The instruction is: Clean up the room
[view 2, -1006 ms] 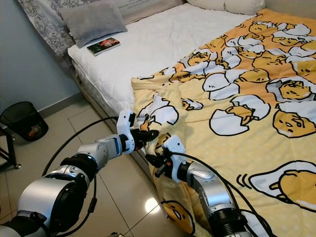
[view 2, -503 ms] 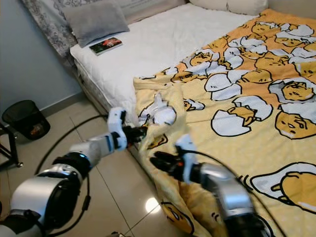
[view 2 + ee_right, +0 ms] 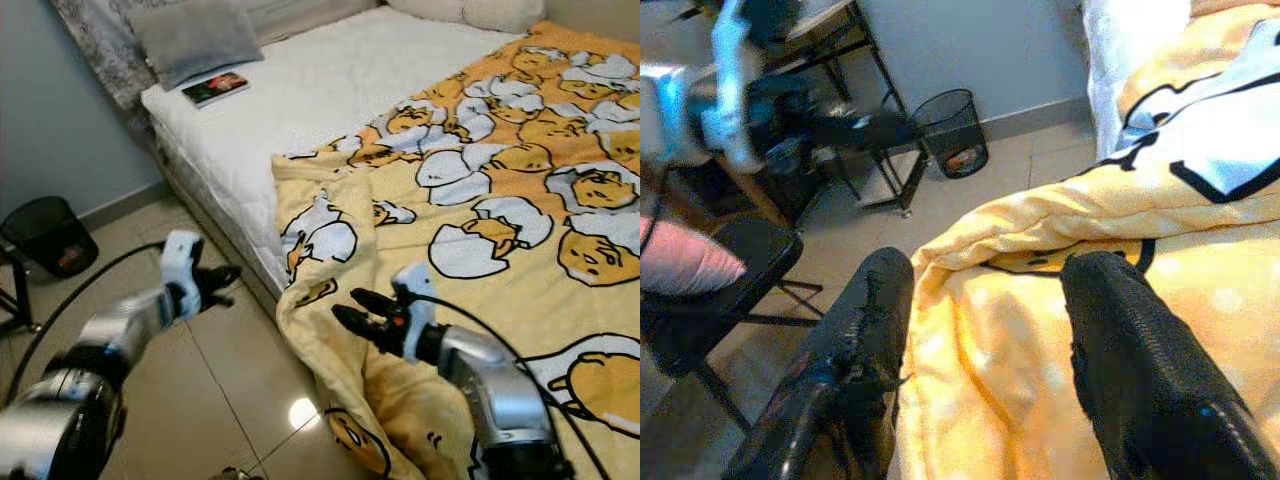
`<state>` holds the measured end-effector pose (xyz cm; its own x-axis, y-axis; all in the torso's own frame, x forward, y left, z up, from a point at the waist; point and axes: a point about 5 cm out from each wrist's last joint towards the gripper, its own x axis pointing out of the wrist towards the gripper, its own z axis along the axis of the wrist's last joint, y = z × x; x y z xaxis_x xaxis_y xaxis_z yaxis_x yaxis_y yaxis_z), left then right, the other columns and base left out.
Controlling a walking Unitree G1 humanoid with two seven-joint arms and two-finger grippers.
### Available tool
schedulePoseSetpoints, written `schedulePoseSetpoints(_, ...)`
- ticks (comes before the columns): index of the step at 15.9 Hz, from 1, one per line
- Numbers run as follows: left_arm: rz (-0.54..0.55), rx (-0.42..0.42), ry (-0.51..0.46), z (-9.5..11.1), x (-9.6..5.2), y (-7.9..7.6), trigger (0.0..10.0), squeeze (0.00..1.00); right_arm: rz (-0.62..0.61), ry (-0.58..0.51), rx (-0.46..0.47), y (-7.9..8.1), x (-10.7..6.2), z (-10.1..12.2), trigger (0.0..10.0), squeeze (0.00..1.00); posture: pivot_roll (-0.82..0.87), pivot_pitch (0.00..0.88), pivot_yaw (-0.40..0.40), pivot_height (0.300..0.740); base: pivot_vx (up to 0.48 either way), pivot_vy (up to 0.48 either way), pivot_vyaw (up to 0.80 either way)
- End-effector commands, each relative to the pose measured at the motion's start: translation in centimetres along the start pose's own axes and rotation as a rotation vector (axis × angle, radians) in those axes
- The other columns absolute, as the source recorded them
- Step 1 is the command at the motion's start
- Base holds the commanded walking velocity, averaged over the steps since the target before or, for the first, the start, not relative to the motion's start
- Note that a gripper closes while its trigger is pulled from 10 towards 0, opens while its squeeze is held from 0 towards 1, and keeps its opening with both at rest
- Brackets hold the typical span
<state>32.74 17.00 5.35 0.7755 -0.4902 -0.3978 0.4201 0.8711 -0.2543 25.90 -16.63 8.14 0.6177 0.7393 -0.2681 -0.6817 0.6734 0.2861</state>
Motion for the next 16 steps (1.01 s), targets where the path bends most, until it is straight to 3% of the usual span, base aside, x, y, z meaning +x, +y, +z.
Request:
schedulePoseSetpoints(1,0.013,0.101,-0.035,1.0,-0.6,0.1,0.0,0.0,-0.036,-0.012,-0.019,0.1,0.5,0.5,10.0,0.0,-0.04,0.0,0.113,0.74,0.0,0.0,0.0)
schedulePoseSetpoints(2,0.021,0.172,-0.039,0.8,-1.1,-0.1,0.0,0.0,-0.073,-0.002,-0.01,0.1,1.0,0.3,10.0,0.0,-0.04,0.0,0.11,0.74,0.0,0.0,0.0)
schedulePoseSetpoints(3,0.026,0.24,-0.05,0.7,-1.8,-0.5,10.0,0.0,-0.134,0.029,-0.001,-0.1,1.7,-0.3,10.0,0.0,-0.04,0.0,0.109,0.74,0.0,0.0,0.0)
schedulePoseSetpoints(4,0.025,0.266,-0.056,0.7,-2.1,-0.7,10.0,0.0,-0.165,0.044,0.001,-0.2,2.0,-0.6,10.0,0.0,-0.04,0.0,0.109,0.74,0.0,0.0,0.0)
schedulePoseSetpoints(5,0.025,0.325,-0.057,0.7,-2.6,-1.1,10.0,0.0,-0.231,0.051,0.024,-0.6,2.7,-0.9,10.0,0.13,-0.03,0.0,0.113,0.74,0.0,0.0,0.0)
schedulePoseSetpoints(6,0.011,0.359,-0.05,0.5,-2.9,-1.5,10.0,0.0,-0.285,0.035,0.083,-1.0,3.3,-0.9,10.0,1.0,-0.03,0.0,0.115,0.74,0.0,0.0,0.0)
schedulePoseSetpoints(8,-0.009,0.421,-0.04,0.2,-4.3,-2.3,10.0,0.0,-0.346,-0.017,0.217,-1.0,5.9,-0.2,10.0,1.0,-0.03,0.0,0.124,0.74,0.0,0.0,0.0)
schedulePoseSetpoints(11,0.006,0.461,-0.043,0.3,-5.7,-2.5,10.0,0.0,-0.393,-0.05,0.307,-1.0,8.4,1.0,10.0,1.0,-0.01,0.0,0.125,0.74,0.0,0.0,0.0)
schedulePoseSetpoints(13,0.061,0.464,-0.028,0.0,-7.3,-2.1,10.0,0.0,-0.49,0.038,0.218,-1.0,10.0,0.9,10.0,1.0,-0.01,0.0,0.123,0.74,0.0,0.0,0.0)
schedulePoseSetpoints(16,0.101,0.436,-0.016,-0.6,-8.7,-1.9,10.0,0.0,-0.576,0.083,0.219,-0.6,11.3,0.4,10.0,1.0,0.02,0.0,0.109,0.74,0.0,0.0,0.0)
